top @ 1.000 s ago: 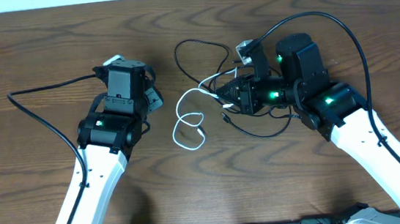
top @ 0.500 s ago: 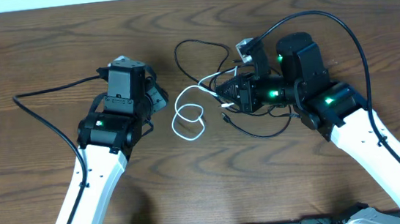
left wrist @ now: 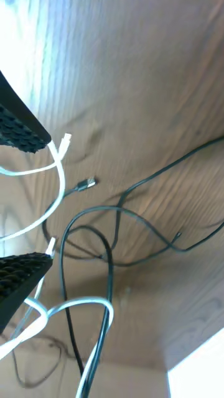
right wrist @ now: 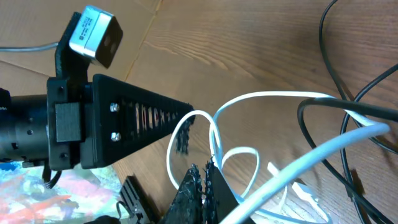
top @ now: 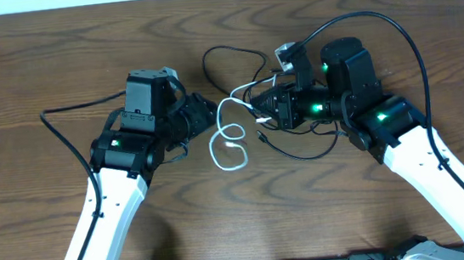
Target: Untangle cables
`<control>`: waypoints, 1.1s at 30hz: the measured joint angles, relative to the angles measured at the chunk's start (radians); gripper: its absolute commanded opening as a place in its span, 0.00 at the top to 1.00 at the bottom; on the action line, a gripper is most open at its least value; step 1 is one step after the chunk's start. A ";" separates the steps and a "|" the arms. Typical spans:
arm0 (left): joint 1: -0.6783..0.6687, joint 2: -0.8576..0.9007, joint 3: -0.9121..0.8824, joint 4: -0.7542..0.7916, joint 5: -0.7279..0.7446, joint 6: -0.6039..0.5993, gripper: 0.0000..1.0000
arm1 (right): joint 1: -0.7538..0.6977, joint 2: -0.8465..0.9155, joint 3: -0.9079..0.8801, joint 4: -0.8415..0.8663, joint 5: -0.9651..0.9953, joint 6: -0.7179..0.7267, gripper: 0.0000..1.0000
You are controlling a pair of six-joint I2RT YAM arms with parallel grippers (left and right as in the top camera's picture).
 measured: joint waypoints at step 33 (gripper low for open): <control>0.020 0.148 0.000 0.177 0.336 0.378 0.46 | -0.027 0.000 0.000 -0.110 -0.262 -0.628 0.99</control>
